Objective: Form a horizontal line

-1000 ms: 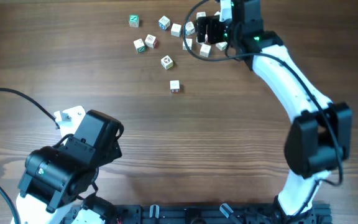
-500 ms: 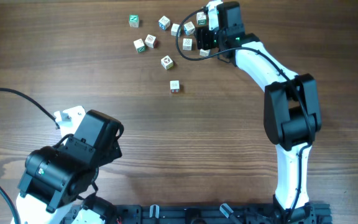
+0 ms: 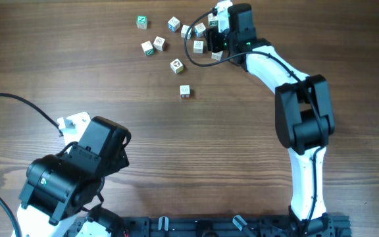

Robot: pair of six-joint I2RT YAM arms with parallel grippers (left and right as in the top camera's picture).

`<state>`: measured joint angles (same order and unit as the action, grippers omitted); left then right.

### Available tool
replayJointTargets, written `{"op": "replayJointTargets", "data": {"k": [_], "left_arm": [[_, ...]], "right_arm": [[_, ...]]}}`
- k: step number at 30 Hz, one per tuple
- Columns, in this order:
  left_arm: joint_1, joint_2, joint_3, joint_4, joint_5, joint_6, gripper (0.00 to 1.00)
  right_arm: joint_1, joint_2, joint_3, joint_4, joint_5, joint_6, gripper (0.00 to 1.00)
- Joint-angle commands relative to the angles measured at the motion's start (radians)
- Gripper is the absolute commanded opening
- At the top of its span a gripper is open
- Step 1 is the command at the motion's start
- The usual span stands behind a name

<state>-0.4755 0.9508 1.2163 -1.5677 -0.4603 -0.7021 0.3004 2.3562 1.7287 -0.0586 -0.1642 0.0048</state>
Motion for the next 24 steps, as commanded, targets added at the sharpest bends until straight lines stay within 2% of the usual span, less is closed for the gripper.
{"op": "replayJointTargets", "data": {"k": [1, 7, 17, 20, 24], "left_arm": [[0.006, -0.002, -0.005, 0.0, -0.016, -0.021, 1.0], [0.006, -0.002, -0.005, 0.0, -0.016, -0.021, 1.0], [0.006, -0.002, -0.005, 0.0, -0.016, -0.021, 1.0], [0.006, -0.002, -0.005, 0.0, -0.016, -0.021, 1.0], [0.006, -0.002, -0.005, 0.0, -0.016, -0.021, 1.0]], "right_arm": [[0.006, 0.044, 0.015, 0.024, -0.02, -0.013, 0.63], [0.006, 0.059, 0.015, 0.059, -0.02, -0.003, 0.61], [0.012, 0.09, 0.015, 0.013, -0.043, -0.041, 0.59], [0.012, 0.09, 0.015, 0.002, -0.002, -0.056, 0.56], [0.01, 0.09, 0.016, -0.001, 0.011, -0.055, 0.48]]}}
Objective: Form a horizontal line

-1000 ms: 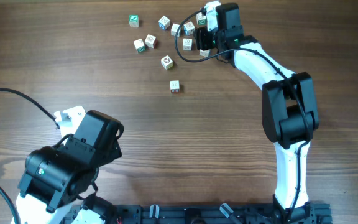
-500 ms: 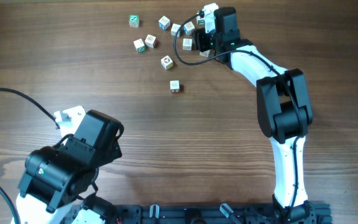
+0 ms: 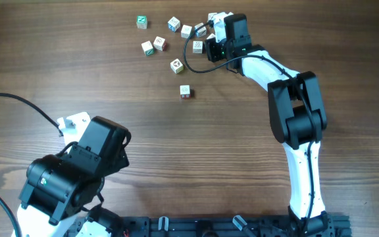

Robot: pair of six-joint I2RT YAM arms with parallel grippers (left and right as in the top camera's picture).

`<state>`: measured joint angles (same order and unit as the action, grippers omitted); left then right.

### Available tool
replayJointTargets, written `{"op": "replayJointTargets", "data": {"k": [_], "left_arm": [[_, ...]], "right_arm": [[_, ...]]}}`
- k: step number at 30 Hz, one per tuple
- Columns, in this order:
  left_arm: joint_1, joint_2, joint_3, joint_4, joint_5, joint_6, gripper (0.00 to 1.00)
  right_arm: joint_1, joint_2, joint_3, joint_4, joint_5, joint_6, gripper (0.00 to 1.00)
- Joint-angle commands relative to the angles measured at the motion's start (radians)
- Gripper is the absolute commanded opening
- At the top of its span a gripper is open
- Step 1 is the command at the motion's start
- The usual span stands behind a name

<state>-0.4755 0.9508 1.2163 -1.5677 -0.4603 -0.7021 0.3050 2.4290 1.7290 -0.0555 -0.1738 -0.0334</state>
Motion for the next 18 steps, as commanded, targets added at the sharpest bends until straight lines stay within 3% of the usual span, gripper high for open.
{"op": "replayJointTargets", "data": {"k": [1, 18], "left_arm": [[0.006, -0.002, -0.005, 0.0, -0.016, -0.021, 1.0], [0.006, -0.002, -0.005, 0.0, -0.016, -0.021, 1.0]], "right_arm": [[0.005, 0.017, 0.02, -0.005, 0.021, -0.016, 0.46], [0.006, 0.013, 0.151, -0.097, 0.078, -0.008, 0.37]]}}
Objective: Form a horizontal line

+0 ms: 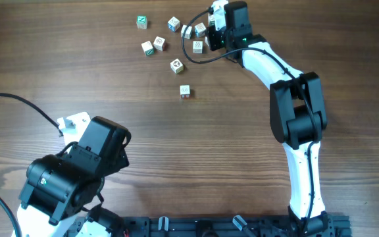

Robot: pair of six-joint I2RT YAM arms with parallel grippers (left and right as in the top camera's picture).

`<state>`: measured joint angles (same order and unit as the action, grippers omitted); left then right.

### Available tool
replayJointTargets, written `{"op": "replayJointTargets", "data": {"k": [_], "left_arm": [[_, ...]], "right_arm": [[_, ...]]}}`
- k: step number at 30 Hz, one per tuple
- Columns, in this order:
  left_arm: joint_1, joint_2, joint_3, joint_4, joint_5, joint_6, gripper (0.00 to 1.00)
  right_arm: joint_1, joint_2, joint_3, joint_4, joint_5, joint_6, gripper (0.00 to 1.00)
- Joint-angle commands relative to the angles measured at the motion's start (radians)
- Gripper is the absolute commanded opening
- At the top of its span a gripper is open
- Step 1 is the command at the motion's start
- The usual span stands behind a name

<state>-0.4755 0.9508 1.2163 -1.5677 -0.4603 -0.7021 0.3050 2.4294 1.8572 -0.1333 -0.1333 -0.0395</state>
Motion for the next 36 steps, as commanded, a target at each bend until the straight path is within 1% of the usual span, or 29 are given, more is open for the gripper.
{"op": "replayJointTargets", "data": {"k": [1, 3, 4, 5, 6, 8, 9, 10, 11, 12, 16, 18, 22, 27, 36], "left_arm": [[0.006, -0.002, -0.005, 0.0, -0.016, -0.021, 1.0], [0.006, -0.002, -0.005, 0.0, -0.016, -0.021, 1.0], [0.006, -0.002, -0.005, 0.0, -0.016, -0.021, 1.0], [0.006, -0.002, -0.005, 0.0, -0.016, -0.021, 1.0], [0.006, -0.002, -0.005, 0.0, -0.016, -0.021, 1.0], [0.006, -0.002, -0.005, 0.0, -0.016, -0.021, 1.0], [0.006, -0.002, -0.005, 0.0, -0.016, -0.021, 1.0], [0.006, -0.002, -0.005, 0.0, -0.016, -0.021, 1.0], [0.006, -0.002, -0.005, 0.0, -0.016, -0.021, 1.0], [0.006, -0.002, -0.005, 0.0, -0.016, -0.021, 1.0], [0.006, -0.002, -0.005, 0.0, -0.016, -0.021, 1.0], [0.006, -0.002, -0.005, 0.0, -0.016, -0.021, 1.0], [0.006, -0.002, -0.005, 0.0, -0.016, -0.021, 1.0], [0.006, -0.002, -0.005, 0.0, -0.016, -0.021, 1.0], [0.006, -0.002, -0.005, 0.0, -0.016, -0.021, 1.0]], "right_arm": [[0.006, 0.013, 0.022, -0.029, 0.053, 0.001, 0.37], [0.005, 0.013, 0.022, -0.05, 0.098, 0.006, 0.37], [0.005, 0.013, 0.022, -0.068, 0.125, 0.006, 0.39], [0.005, 0.013, 0.022, -0.085, 0.145, 0.005, 0.46], [0.005, 0.013, 0.022, -0.098, 0.149, 0.004, 0.57], [0.005, 0.013, 0.022, -0.121, 0.148, -0.013, 0.66], [0.007, 0.011, 0.022, -0.125, 0.148, -0.013, 0.76], [0.008, 0.009, 0.022, -0.128, 0.148, -0.013, 0.84], [0.01, 0.007, 0.022, -0.134, 0.148, -0.013, 0.88], [0.011, 0.003, 0.022, -0.134, 0.148, -0.013, 0.89], [0.014, 0.001, 0.022, -0.125, 0.106, -0.013, 0.88], [0.015, 0.002, 0.021, -0.121, 0.056, -0.014, 0.85], [0.015, 0.002, 0.02, -0.112, 0.046, -0.013, 0.73], [0.015, 0.002, 0.02, -0.118, 0.045, -0.013, 0.68], [0.016, 0.024, 0.019, -0.105, -0.003, -0.025, 0.64]]}}
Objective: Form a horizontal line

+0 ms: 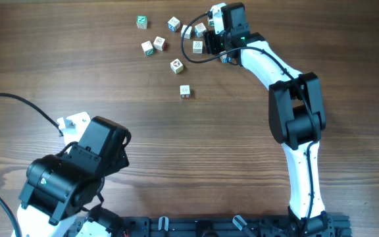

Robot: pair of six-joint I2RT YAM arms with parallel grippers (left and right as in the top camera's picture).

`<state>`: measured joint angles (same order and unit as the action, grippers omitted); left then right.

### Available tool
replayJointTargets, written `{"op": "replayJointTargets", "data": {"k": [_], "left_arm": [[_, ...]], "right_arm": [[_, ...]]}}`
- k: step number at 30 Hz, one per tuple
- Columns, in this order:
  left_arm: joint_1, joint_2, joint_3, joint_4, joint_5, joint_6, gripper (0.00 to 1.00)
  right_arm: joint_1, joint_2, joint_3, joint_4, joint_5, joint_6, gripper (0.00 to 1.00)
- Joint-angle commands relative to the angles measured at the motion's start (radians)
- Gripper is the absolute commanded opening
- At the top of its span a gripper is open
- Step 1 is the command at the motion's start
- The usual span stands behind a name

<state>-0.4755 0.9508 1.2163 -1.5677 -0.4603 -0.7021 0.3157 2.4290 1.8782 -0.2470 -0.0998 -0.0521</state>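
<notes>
Several small white lettered cubes lie scattered at the far middle of the table. One is a green-lettered cube (pixel 141 22) at the far left, another a lone cube (pixel 185 91) nearest the centre. More lie between, such as cube (pixel 176 65) and cube (pixel 197 46). My right gripper (pixel 213 41) hangs over the right end of the cluster; its wrist hides the fingers, and I cannot see whether it holds anything. The left gripper (pixel 72 122) is folded back at the near left, far from the cubes, its jaws unclear.
A black cable (pixel 188 58) loops from the right wrist over the cluster's right side. Another cable (pixel 18 102) runs in from the left edge to the left arm. The right arm's forearm (pixel 268 62) reaches diagonally across the far right. A black rail (pixel 229 224) lines the near edge.
The right wrist has shifted only slightly over the right end of the cluster. The visible cubes and the left arm are where they were.
First my right gripper was at the right end of the cluster, with a cube showing just below it. Then it stood a little lower and further left, that cube hidden. After that it sat slightly higher, and it is still there. The left-side cubes never moved.
</notes>
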Motion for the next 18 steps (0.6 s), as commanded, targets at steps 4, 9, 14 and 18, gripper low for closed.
{"op": "replayJointTargets", "data": {"k": [4, 9, 14, 18], "left_arm": [[0.006, -0.002, -0.005, 0.0, -0.016, -0.021, 1.0], [0.006, -0.002, -0.005, 0.0, -0.016, -0.021, 1.0], [0.006, -0.002, -0.005, 0.0, -0.016, -0.021, 1.0], [0.006, -0.002, -0.005, 0.0, -0.016, -0.02, 1.0]], "right_arm": [[0.006, 0.047, -0.002, 0.029, -0.037, -0.012, 0.59], [0.006, 0.049, -0.002, 0.048, -0.036, -0.008, 0.53], [0.006, 0.053, -0.002, 0.048, -0.036, -0.008, 0.53], [0.008, 0.053, -0.002, 0.048, -0.037, -0.008, 0.53]]}}
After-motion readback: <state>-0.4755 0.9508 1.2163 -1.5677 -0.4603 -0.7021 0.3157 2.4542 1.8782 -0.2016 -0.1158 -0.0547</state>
